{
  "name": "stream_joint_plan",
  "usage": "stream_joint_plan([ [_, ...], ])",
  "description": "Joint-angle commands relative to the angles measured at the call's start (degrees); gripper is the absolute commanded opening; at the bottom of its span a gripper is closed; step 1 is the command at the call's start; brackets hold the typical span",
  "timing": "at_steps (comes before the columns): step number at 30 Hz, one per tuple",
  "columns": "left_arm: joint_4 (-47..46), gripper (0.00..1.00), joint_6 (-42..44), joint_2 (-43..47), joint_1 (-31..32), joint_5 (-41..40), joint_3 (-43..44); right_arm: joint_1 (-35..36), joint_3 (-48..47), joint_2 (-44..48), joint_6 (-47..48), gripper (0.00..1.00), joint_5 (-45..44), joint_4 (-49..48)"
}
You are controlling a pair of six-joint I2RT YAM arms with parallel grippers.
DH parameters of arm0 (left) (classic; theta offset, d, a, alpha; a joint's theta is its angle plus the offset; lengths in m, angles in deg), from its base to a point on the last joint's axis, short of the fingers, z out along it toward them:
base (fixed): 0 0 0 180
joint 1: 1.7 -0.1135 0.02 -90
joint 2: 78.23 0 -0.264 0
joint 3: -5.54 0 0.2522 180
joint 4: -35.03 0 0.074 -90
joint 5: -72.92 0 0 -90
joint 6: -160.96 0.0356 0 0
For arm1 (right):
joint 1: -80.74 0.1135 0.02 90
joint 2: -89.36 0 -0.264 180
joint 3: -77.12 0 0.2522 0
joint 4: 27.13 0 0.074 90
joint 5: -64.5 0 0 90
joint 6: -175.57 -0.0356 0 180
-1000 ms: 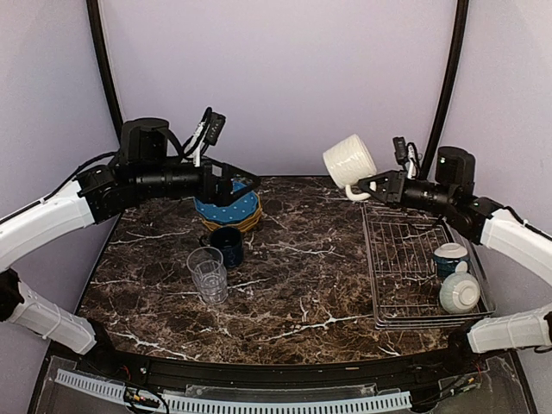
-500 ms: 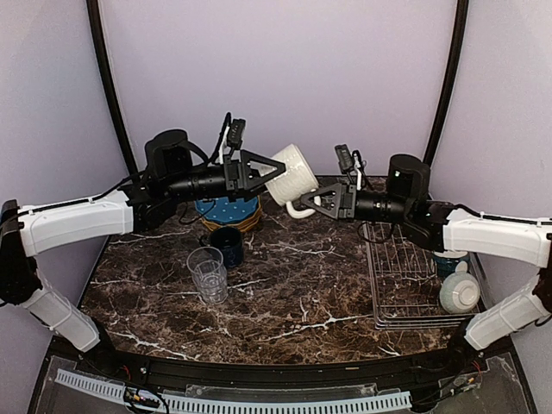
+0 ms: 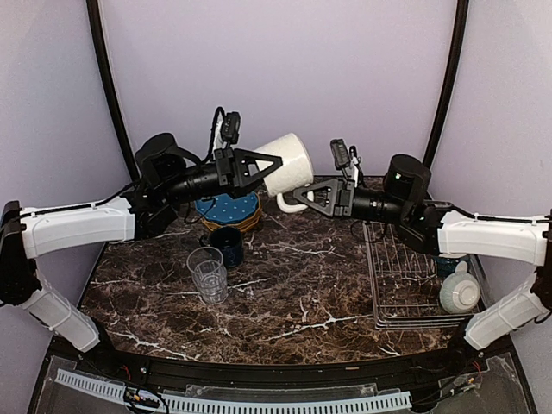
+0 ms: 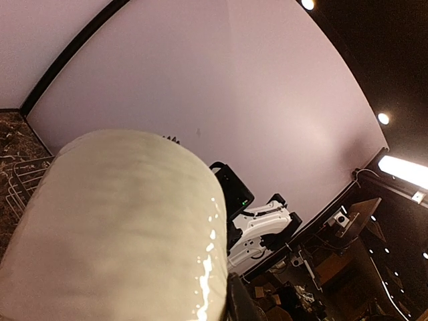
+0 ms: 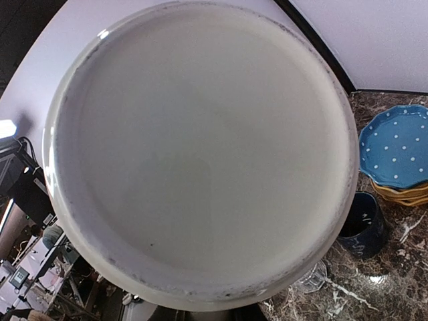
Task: Unload the mixed dishes from the dish rack
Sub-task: Pass from the right arm to the left, then place the cup at the center of the board.
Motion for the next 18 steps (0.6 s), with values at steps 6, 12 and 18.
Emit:
stream_joint_plan([
  [6, 12.34, 0.01, 6.61, 7.20, -1.49, -5.02, 1.86, 0.45, -0.42, 4.86, 7.02, 0.81, -5.89, 0.65],
  [12, 36.87, 0.01, 17.63, 12.39, -8.06, -7.78, 9.04, -0.10, -0.26, 10.90, 13.70, 0.99, -16.19, 18.36],
  [18, 79.63, 0.01, 39.06, 10.94, -14.78, -27.47, 25.58, -0.61, 0.37, 17.73, 19.01, 0.99, -26.44, 29.91],
])
